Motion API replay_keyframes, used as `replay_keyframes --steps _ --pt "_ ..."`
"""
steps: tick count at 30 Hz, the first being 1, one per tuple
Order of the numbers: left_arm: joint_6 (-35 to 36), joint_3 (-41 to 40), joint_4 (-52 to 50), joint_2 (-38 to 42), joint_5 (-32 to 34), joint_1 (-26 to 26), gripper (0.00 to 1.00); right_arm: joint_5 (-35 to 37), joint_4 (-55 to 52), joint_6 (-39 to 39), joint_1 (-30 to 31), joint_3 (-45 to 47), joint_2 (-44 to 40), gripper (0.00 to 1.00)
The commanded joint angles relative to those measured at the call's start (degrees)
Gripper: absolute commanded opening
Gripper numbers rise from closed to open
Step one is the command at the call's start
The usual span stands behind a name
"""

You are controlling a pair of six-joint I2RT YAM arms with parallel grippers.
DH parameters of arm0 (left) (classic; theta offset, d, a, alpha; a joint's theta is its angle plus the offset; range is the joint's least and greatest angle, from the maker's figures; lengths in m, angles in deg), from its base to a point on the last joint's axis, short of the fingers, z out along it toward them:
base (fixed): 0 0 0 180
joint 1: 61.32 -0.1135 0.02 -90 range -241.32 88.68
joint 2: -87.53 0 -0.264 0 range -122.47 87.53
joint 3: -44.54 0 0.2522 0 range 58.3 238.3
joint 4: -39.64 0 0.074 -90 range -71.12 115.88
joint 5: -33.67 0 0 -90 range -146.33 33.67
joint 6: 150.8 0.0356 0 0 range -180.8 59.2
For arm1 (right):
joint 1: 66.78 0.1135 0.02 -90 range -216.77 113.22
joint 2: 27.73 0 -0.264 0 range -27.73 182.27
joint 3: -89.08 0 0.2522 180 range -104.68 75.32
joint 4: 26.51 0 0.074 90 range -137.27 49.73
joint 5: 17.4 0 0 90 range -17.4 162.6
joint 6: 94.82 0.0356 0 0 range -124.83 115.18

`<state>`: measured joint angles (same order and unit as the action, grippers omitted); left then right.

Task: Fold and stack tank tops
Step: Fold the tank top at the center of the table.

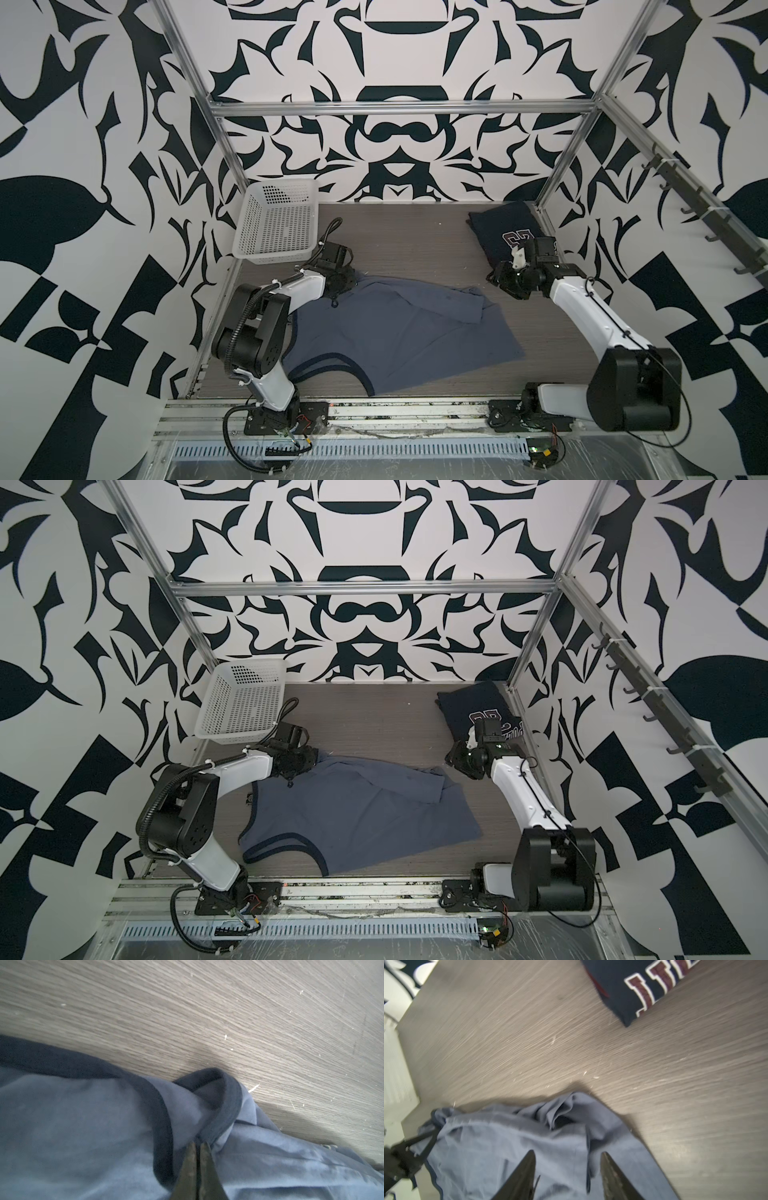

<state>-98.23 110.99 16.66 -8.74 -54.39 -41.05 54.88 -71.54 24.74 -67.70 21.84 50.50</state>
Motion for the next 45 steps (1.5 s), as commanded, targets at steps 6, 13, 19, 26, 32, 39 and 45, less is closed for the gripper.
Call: replay_keyframes --steps 6,13,19,26,32,39,45 --pt "0.87 0.49 -0.02 1.01 -0.68 0.24 0.0 -7.15 8.72 3.92 0.76 3.22 7.85 0.48" --pt "0.69 1.2 0.07 0.12 -0.61 0.61 0.0 -6.52 10.42 4.46 2.84 4.68 10.1 0.45" --pt "0.77 1.5 -0.02 -0.32 -0.59 0.7 0.0 -5.46 9.53 4.46 3.74 4.7 9.25 0.25" --pt "0.78 2.36 -0.19 -0.41 -0.79 0.75 0.0 -4.18 7.61 4.19 3.8 4.13 7.67 0.0" --pt "1.17 6.37 -1.71 -1.12 -1.23 0.82 0.0 0.37 4.69 3.27 3.83 -1.24 4.13 0.0" --pt "3.28 17.83 -4.29 -4.59 1.54 0.81 0.0 9.38 4.55 0.95 3.29 -16.47 7.32 0.0" --pt "4.64 26.66 -4.45 -12.03 4.96 0.59 0.0 13.64 6.95 -1.14 3.14 -26.99 17.32 0.0"
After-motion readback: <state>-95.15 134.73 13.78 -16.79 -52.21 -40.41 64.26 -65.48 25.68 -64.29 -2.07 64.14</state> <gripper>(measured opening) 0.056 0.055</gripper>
